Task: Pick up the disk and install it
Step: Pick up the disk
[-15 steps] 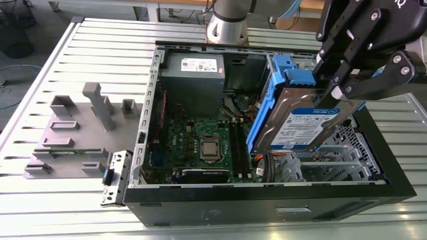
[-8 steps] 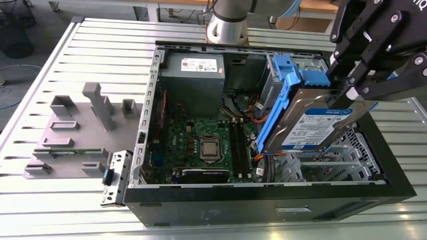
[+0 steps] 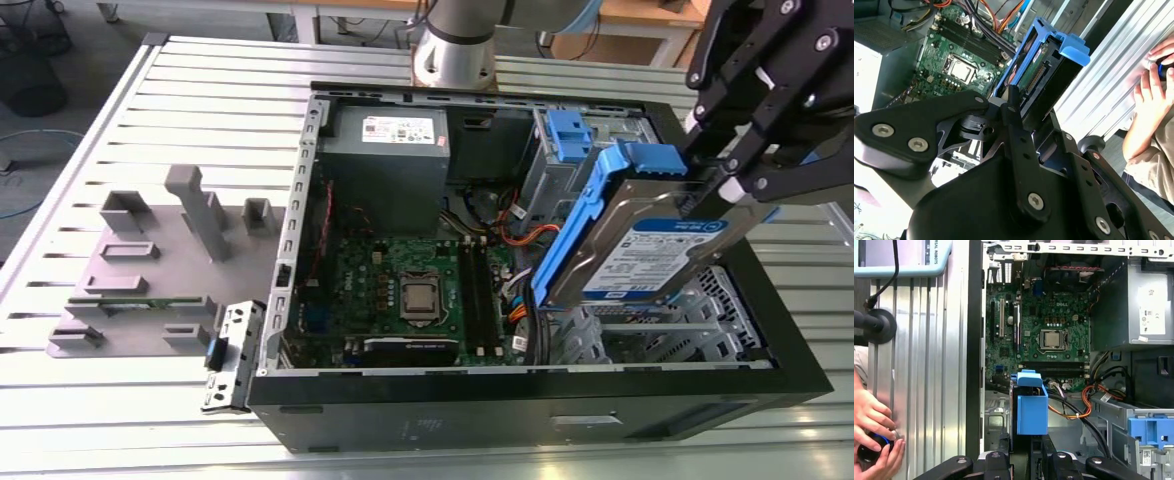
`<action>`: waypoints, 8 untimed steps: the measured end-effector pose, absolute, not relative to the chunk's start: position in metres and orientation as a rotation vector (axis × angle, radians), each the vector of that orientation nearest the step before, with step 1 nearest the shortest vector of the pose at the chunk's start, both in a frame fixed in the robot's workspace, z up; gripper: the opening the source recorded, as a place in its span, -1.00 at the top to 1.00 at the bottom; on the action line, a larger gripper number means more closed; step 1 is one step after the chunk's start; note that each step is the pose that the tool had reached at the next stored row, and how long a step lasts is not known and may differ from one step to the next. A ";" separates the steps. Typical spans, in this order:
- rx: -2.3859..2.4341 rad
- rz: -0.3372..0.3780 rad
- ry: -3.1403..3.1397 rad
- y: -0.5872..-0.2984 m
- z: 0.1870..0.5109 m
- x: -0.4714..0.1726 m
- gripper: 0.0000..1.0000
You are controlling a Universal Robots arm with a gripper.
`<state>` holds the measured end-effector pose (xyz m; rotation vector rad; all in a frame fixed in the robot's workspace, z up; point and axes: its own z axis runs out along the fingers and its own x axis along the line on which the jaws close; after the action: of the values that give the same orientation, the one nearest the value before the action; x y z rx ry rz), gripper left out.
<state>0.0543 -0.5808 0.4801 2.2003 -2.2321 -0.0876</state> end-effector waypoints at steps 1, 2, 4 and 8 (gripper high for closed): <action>2.197 -0.088 -2.235 -0.581 0.480 0.056 0.30; 2.194 -0.088 -2.239 -0.581 0.480 0.057 0.30; 2.188 -0.088 -2.244 -0.581 0.479 0.060 0.30; 2.180 -0.088 -2.252 -0.581 0.478 0.068 0.30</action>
<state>0.0676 -0.5808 0.4779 2.1803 -2.2525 -0.0879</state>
